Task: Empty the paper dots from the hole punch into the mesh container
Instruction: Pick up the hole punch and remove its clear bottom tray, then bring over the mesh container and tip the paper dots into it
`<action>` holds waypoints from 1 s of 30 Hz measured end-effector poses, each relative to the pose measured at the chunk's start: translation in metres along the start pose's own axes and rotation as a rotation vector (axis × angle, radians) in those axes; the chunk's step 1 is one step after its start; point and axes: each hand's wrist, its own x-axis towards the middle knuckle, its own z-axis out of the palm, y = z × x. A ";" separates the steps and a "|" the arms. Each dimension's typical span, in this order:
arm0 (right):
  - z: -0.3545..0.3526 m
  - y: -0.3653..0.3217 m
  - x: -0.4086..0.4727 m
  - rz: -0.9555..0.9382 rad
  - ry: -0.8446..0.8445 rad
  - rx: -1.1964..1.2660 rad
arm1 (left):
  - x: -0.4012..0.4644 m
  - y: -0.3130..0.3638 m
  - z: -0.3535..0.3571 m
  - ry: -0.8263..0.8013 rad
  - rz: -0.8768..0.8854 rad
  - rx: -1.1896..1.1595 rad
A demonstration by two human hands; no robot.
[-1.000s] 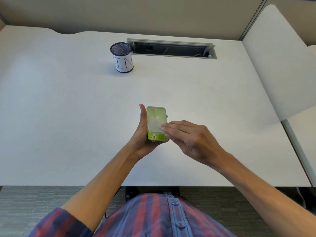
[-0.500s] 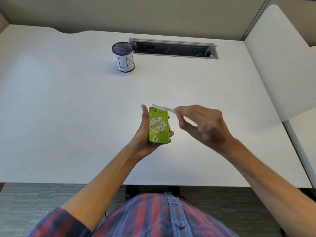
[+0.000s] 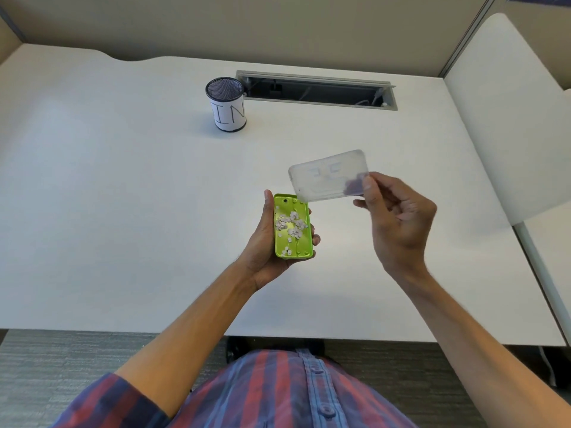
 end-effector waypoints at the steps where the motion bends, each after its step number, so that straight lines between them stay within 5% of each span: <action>1: 0.000 0.002 -0.002 -0.030 -0.041 -0.061 | 0.001 0.000 0.001 0.004 0.002 0.001; 7: 0.000 0.010 -0.005 -0.208 -0.023 -0.236 | 0.006 0.004 0.002 0.018 0.008 0.009; 13: 0.004 0.016 0.002 0.271 0.217 0.168 | 0.007 0.008 -0.002 0.011 0.021 -0.050; 20: -0.003 0.070 -0.006 0.785 0.311 0.168 | 0.009 0.009 -0.009 0.055 0.050 -0.119; 30: -0.010 0.116 -0.018 0.872 0.234 -0.162 | 0.012 0.016 -0.013 0.117 0.070 -0.031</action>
